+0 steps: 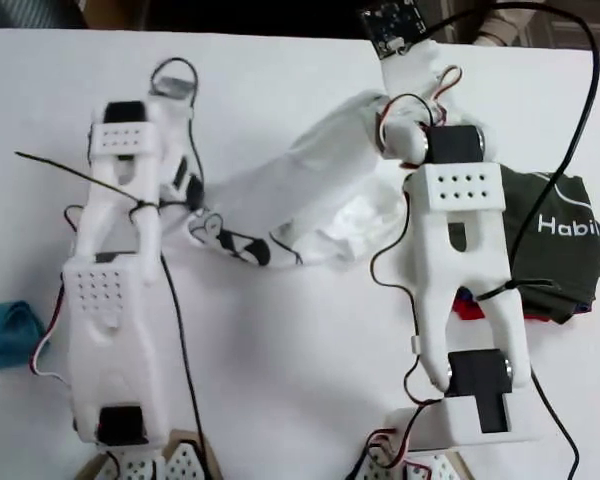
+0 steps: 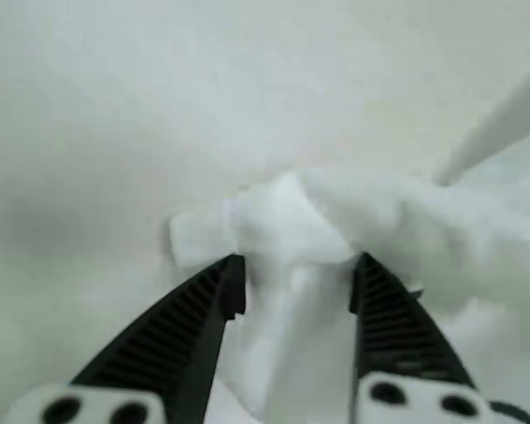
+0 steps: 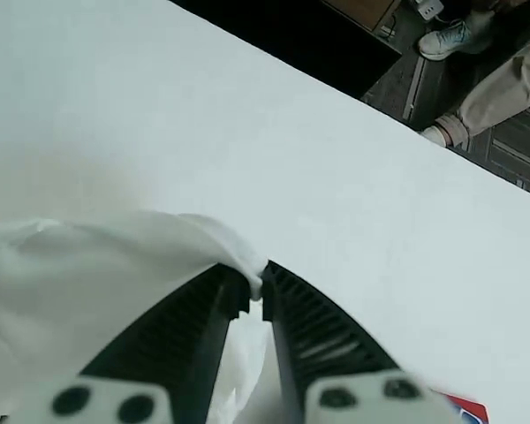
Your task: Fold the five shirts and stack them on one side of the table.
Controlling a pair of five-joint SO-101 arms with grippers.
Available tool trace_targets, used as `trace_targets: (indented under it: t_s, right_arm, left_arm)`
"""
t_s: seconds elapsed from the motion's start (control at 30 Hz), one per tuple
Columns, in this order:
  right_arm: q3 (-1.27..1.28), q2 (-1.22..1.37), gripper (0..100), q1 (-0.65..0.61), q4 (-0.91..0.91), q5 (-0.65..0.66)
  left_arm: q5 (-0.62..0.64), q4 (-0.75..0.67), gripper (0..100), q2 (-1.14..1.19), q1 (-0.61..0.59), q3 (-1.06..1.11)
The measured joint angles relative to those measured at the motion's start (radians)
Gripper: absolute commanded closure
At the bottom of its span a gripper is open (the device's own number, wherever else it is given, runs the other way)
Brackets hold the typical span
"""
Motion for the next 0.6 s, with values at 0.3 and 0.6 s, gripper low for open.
trace_targets:
  t_s: [0.3,0.6]
  right_arm:
    - [0.0,0.0,97.7,0.057,-0.052,0.0]
    - [0.071,0.0,97.7,0.057,-0.054,0.0]
  left_arm:
    - [0.0,0.163,98,0.0,0.021,0.008]
    - [-0.091,0.169,98,-0.244,0.207,0.402]
